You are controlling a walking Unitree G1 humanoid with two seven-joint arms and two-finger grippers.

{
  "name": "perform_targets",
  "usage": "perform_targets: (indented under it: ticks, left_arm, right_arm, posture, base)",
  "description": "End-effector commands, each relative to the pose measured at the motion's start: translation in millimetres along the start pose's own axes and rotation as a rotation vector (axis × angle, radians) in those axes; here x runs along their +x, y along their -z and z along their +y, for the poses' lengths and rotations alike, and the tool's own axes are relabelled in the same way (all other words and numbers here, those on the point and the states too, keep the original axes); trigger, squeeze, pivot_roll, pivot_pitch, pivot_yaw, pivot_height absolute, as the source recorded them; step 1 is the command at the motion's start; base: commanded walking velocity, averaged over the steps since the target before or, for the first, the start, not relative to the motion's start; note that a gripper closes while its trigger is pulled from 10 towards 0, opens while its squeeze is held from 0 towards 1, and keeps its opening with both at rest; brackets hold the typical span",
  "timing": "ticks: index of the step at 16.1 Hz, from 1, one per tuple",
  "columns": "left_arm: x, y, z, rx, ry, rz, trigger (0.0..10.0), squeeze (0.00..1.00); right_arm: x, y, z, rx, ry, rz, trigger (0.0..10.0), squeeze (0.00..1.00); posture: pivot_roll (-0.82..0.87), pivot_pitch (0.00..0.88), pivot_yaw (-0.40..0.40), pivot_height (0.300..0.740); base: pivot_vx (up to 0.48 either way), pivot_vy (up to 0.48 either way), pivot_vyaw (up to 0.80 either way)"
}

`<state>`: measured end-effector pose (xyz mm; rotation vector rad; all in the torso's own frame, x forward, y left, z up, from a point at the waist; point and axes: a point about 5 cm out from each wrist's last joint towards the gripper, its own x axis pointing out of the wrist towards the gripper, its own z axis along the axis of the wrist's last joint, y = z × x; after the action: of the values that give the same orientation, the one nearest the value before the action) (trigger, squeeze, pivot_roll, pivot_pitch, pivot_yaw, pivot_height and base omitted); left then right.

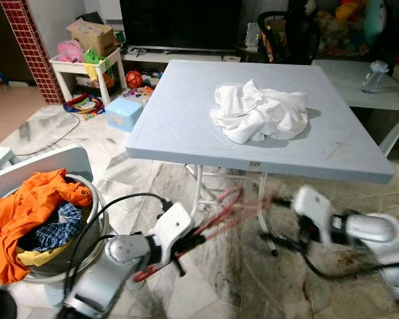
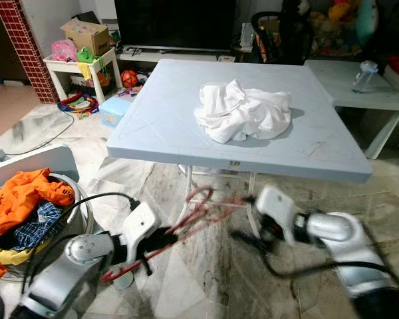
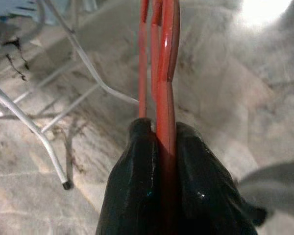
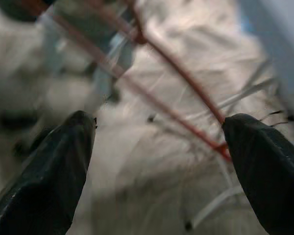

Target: Hang hanger

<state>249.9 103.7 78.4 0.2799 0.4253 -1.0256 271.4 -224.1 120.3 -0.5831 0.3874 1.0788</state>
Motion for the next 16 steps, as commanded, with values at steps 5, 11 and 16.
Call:
perform_targets:
  ticks: [5, 11, 16]
  left_arm:
    - [3.2, -12.7, -17.0, 0.064, 0.119, -0.054, 10.0, 0.00]
    - [5.0, -19.5, -22.7, 0.059, 0.155, -0.081, 10.0, 0.00]
    - [8.4, -20.7, -25.4, 0.069, 0.181, -0.083, 10.0, 0.00]
  right_arm:
    - [-3.0, -18.4, -11.7, -0.144, -0.134, 0.028, 10.0, 0.00]
    - [6.4, -14.5, -2.7, -0.234, -0.275, 0.131, 10.0, 0.00]
    - [27.1, -26.5, -6.4, -0.339, -0.285, 0.147, 1.5, 0.00]
  posture:
    - [0.04, 0.000, -0.010, 0.740]
    - [0.04, 0.000, -0.005, 0.740]
    - [0.03, 0.000, 0.003, 0.740]
  base:
    - [0.000, 0.000, 0.00]
    - [0.000, 0.000, 0.00]
    - [0.000, 0.000, 0.00]
